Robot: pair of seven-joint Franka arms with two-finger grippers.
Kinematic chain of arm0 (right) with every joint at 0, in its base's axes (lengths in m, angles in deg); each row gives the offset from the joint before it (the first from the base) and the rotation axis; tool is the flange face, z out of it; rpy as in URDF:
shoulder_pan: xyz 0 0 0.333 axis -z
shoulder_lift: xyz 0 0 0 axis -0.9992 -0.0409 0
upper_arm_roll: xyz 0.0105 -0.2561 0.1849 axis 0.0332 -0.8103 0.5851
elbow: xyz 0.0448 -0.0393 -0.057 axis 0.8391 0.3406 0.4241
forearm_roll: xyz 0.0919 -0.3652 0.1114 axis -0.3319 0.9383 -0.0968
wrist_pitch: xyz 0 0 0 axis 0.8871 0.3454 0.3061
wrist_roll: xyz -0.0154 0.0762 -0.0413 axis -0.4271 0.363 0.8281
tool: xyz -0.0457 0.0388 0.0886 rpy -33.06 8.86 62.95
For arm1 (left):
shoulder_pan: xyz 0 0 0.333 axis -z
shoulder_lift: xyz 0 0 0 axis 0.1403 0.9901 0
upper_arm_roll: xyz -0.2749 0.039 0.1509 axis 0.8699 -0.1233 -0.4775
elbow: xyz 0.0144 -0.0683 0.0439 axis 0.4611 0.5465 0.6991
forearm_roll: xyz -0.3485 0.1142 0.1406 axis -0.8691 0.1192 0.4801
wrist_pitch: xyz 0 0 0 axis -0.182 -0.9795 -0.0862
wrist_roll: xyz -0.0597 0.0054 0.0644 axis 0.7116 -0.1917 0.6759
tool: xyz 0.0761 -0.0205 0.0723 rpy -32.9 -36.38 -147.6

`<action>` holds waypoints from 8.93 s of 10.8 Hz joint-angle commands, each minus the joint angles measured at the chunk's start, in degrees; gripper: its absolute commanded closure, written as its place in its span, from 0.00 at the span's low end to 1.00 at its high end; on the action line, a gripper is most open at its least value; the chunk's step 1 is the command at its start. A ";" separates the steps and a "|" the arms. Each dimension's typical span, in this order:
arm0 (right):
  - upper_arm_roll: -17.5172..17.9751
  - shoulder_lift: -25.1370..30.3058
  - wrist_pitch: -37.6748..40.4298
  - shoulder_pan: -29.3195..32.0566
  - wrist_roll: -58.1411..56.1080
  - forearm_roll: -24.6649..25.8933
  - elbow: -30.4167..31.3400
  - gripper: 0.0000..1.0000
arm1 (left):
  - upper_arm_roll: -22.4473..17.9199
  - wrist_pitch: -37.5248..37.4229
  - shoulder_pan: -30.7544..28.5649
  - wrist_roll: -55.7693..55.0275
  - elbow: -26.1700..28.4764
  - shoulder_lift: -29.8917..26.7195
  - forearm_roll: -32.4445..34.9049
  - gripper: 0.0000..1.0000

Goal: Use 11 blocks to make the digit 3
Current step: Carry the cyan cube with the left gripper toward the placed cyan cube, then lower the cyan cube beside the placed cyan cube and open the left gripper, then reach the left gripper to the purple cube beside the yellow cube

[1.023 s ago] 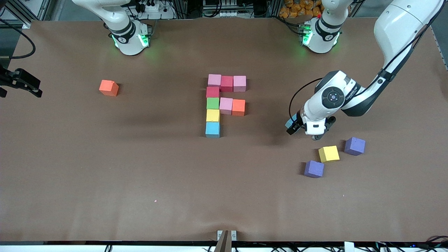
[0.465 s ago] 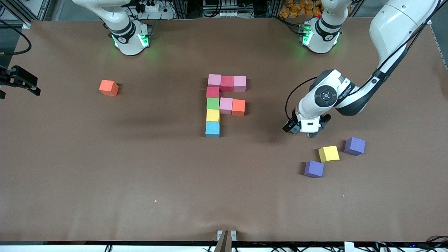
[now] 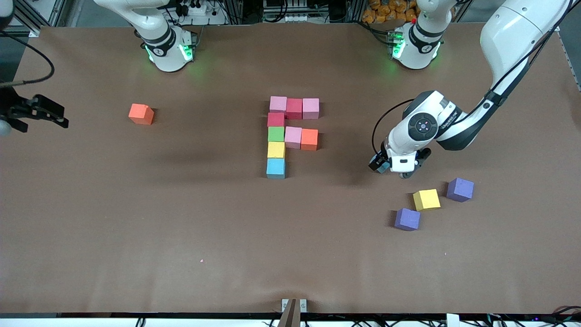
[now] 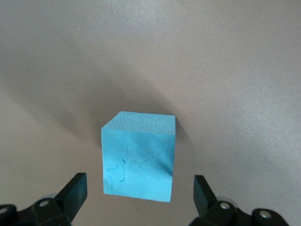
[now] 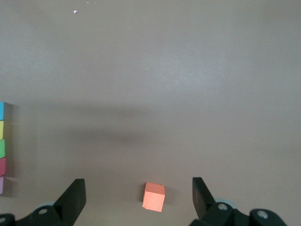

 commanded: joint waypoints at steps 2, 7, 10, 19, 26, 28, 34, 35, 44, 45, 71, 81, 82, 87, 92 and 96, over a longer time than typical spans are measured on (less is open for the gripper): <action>1.55 1.34 -1.43 -0.21 6.55 -0.39 1.88 0.00 | 0.18 -0.87 -0.28 0.39 -0.35 -0.29 1.25 0.00; 1.46 0.64 -3.10 0.13 4.71 0.84 2.49 0.00 | 0.00 -0.70 -0.01 0.39 -0.62 1.54 2.22 0.00; 1.38 0.64 -3.63 0.22 0.50 1.29 2.23 0.00 | -1.58 -0.26 0.34 0.30 -0.71 3.04 4.77 0.00; 1.02 1.34 -2.13 2.95 0.04 0.14 2.49 0.00 | -2.02 -0.43 5.41 -9.51 -4.38 3.58 4.33 0.89; 1.46 0.55 -2.92 1.10 6.82 0.14 2.32 0.00 | -2.37 -0.44 14.31 -25.07 -9.93 4.89 -0.15 0.89; 1.55 0.46 -2.75 0.66 6.90 0.41 2.05 0.00 | -2.46 -0.44 14.66 -28.61 -11.86 5.33 -0.15 0.90; 1.64 0.29 -2.22 -0.39 9.98 0.23 1.88 0.00 | -12.90 -0.44 30.55 -39.60 -25.30 8.94 -4.26 0.90; 1.64 0.29 -2.31 -0.31 9.89 0.23 1.88 0.00 | -14.31 -0.44 32.40 -39.60 -26.80 9.29 -6.28 0.91; 1.64 0.46 -1.78 -0.31 10.07 0.23 1.97 0.00 | -20.47 -0.09 43.66 -50.67 -32.00 12.63 -9.82 0.97; 1.55 0.55 -1.87 -0.05 9.98 0.23 1.96 0.00 | -20.47 0.79 43.75 -52.33 -32.08 13.15 -9.99 1.00; 1.64 0.20 -3.80 -0.66 9.10 1.20 1.00 0.00 | -24.96 5.72 52.37 -56.74 -38.41 18.87 -9.91 0.92; 3.21 0.55 -3.01 -2.16 6.99 3.48 -1.29 0.00 | -24.08 5.89 51.32 -55.51 -38.68 16.15 -9.82 0.00; 5.83 0.55 -3.01 1.68 5.08 3.48 -1.20 0.00 | -23.82 5.63 50.79 -55.51 -38.68 15.01 -9.99 0.00; 7.79 0.55 -0.55 3.73 4.27 2.96 -1.46 0.00 | -13.46 0.38 38.95 -51.85 -38.59 10.97 -9.91 0.00; 7.62 0.29 -0.99 5.75 4.18 0.33 -1.46 0.00 | -12.92 -9.04 30.41 -24.12 -38.33 5.52 -10.08 0.00; 7.44 0.46 -0.64 5.93 3.83 0.23 -1.46 0.00 | -13.18 -11.24 22.94 5.33 -38.24 5.25 -9.91 0.00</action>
